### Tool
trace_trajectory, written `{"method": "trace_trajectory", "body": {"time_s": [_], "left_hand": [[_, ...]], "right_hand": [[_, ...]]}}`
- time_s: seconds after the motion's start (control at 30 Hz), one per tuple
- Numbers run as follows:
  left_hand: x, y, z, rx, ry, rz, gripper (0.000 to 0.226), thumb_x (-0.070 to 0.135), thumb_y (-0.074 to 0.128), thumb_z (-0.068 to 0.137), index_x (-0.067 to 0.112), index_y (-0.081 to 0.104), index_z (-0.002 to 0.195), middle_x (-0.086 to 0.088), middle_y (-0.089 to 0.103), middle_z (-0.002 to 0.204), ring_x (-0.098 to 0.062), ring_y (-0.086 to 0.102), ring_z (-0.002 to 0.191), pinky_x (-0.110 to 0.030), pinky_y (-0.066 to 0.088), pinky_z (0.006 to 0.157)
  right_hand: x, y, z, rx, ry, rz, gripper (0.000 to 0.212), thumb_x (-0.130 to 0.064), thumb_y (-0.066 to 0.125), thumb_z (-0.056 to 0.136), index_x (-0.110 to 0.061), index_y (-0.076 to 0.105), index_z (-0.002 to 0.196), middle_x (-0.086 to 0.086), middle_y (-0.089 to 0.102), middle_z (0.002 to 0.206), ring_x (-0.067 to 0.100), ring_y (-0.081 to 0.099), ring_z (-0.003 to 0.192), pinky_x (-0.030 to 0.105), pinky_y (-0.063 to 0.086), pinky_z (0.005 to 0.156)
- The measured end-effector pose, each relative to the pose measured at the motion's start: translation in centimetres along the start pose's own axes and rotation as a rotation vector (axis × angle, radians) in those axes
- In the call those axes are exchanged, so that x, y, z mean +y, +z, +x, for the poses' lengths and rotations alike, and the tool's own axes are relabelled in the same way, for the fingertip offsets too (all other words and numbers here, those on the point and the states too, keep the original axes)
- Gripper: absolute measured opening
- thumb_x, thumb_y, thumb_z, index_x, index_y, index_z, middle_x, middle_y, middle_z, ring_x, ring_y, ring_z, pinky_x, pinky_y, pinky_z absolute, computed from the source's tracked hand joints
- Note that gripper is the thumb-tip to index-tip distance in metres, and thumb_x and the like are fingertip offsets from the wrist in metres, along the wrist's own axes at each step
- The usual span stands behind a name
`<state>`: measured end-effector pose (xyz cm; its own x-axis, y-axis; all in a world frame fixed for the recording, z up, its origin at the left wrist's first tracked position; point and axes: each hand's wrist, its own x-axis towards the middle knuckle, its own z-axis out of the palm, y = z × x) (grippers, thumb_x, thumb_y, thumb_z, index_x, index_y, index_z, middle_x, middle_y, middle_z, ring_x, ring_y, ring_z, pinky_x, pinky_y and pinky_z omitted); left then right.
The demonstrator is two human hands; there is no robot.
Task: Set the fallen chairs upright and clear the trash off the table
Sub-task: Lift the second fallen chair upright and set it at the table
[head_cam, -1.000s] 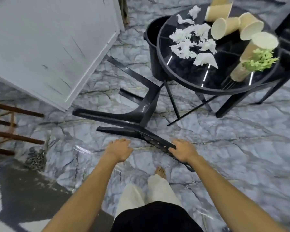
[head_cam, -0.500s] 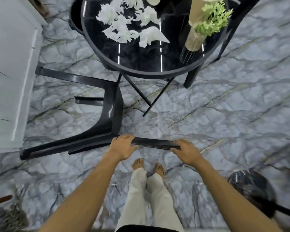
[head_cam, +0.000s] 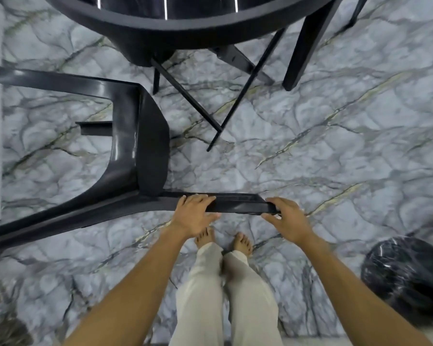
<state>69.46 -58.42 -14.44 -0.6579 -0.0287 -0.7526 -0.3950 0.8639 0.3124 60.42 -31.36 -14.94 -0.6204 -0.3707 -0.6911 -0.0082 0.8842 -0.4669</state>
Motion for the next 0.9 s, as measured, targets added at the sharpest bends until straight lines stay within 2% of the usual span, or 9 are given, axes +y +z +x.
{"method": "trace_trajectory", "body": {"time_s": [0.1, 0.17, 0.27, 0.4, 0.47, 0.57, 0.73, 0.83, 0.9], "left_hand": [[0.0, 1.3, 0.9, 0.068, 0.008, -0.036, 0.060, 0.060, 0.046, 0.093, 0.033, 0.041, 0.146, 0.004, 0.044, 0.150, -0.018, 0.035, 0.141, -0.042, 0.010, 0.120], [0.0, 1.7, 1.4, 0.095, 0.013, -0.052, 0.057, 0.061, 0.048, 0.092, 0.035, 0.044, 0.143, 0.004, 0.049, 0.145, -0.018, 0.038, 0.138, -0.042, 0.011, 0.120], [0.4, 1.8, 1.7, 0.106, 0.009, -0.039, 0.054, 0.061, 0.049, 0.091, 0.038, 0.046, 0.140, 0.005, 0.054, 0.138, -0.020, 0.042, 0.134, -0.043, 0.012, 0.120], [1.2, 1.1, 0.9, 0.107, 0.006, -0.040, 0.052, 0.060, 0.049, 0.092, 0.043, 0.044, 0.140, 0.007, 0.053, 0.137, -0.020, 0.040, 0.134, -0.047, 0.008, 0.120], [1.5, 0.3, -0.2, 0.125, 0.035, -0.069, 0.051, 0.059, 0.051, 0.091, 0.043, 0.046, 0.139, 0.008, 0.054, 0.134, -0.019, 0.042, 0.132, -0.045, 0.009, 0.120], [2.3, -1.5, -2.3, 0.164, 0.108, -0.116, 0.050, 0.058, 0.054, 0.090, 0.042, 0.049, 0.137, 0.009, 0.059, 0.128, -0.016, 0.048, 0.126, -0.038, 0.017, 0.115], [4.6, -5.6, -7.1, 0.211, 0.249, -0.222, 0.050, 0.062, 0.056, 0.086, 0.039, 0.056, 0.130, 0.013, 0.065, 0.121, -0.012, 0.059, 0.112, -0.037, 0.038, 0.102], [5.2, -8.3, -10.7, 0.269, 0.285, -0.320, 0.046, 0.063, 0.060, 0.083, 0.040, 0.061, 0.123, 0.016, 0.069, 0.112, -0.006, 0.062, 0.101, -0.035, 0.047, 0.091], [5.2, -10.1, -13.2, 0.302, 0.293, -0.376, 0.041, 0.057, 0.065, 0.082, 0.038, 0.065, 0.119, 0.015, 0.071, 0.109, -0.004, 0.064, 0.099, -0.033, 0.050, 0.088]], "right_hand": [[0.8, 0.1, 0.6, 0.036, 0.008, 0.061, 0.043, -0.036, 0.072, 0.086, -0.016, 0.064, 0.123, 0.008, 0.064, 0.115, 0.026, 0.061, 0.104, 0.029, 0.045, 0.089], [1.1, 0.1, 0.9, 0.043, 0.010, 0.079, 0.040, -0.034, 0.073, 0.085, -0.018, 0.066, 0.121, 0.004, 0.061, 0.104, 0.024, 0.061, 0.096, 0.023, 0.039, 0.082], [1.3, 0.3, 1.0, 0.070, -0.022, 0.067, 0.038, -0.034, 0.074, 0.084, -0.017, 0.068, 0.117, 0.001, 0.060, 0.095, 0.025, 0.061, 0.091, 0.024, 0.039, 0.078], [0.7, 0.3, 0.3, 0.094, -0.069, 0.039, 0.047, -0.047, 0.068, 0.082, -0.016, 0.068, 0.117, 0.004, 0.066, 0.099, 0.025, 0.062, 0.093, 0.026, 0.043, 0.078], [-0.4, -0.3, -0.6, 0.106, -0.106, 0.035, 0.051, -0.052, 0.065, 0.081, -0.017, 0.068, 0.117, 0.004, 0.067, 0.100, 0.024, 0.060, 0.095, 0.026, 0.043, 0.080], [-3.3, -1.9, -2.7, 0.130, -0.158, 0.044, 0.044, -0.040, 0.072, 0.082, -0.016, 0.067, 0.120, 0.006, 0.068, 0.105, 0.023, 0.059, 0.102, 0.023, 0.039, 0.083], [-9.4, -4.6, -7.1, 0.117, -0.304, 0.067, 0.043, -0.033, 0.073, 0.084, -0.017, 0.065, 0.123, 0.004, 0.069, 0.114, 0.020, 0.058, 0.108, 0.012, 0.033, 0.084], [-13.4, -5.9, -9.7, 0.135, -0.372, 0.112, 0.039, -0.035, 0.071, 0.086, -0.020, 0.066, 0.122, -0.001, 0.070, 0.110, 0.014, 0.056, 0.101, 0.019, 0.040, 0.085], [-15.9, -6.7, -11.3, 0.151, -0.417, 0.132, 0.036, -0.037, 0.070, 0.087, -0.022, 0.067, 0.120, -0.010, 0.069, 0.105, 0.010, 0.056, 0.098, 0.022, 0.044, 0.086]]}}
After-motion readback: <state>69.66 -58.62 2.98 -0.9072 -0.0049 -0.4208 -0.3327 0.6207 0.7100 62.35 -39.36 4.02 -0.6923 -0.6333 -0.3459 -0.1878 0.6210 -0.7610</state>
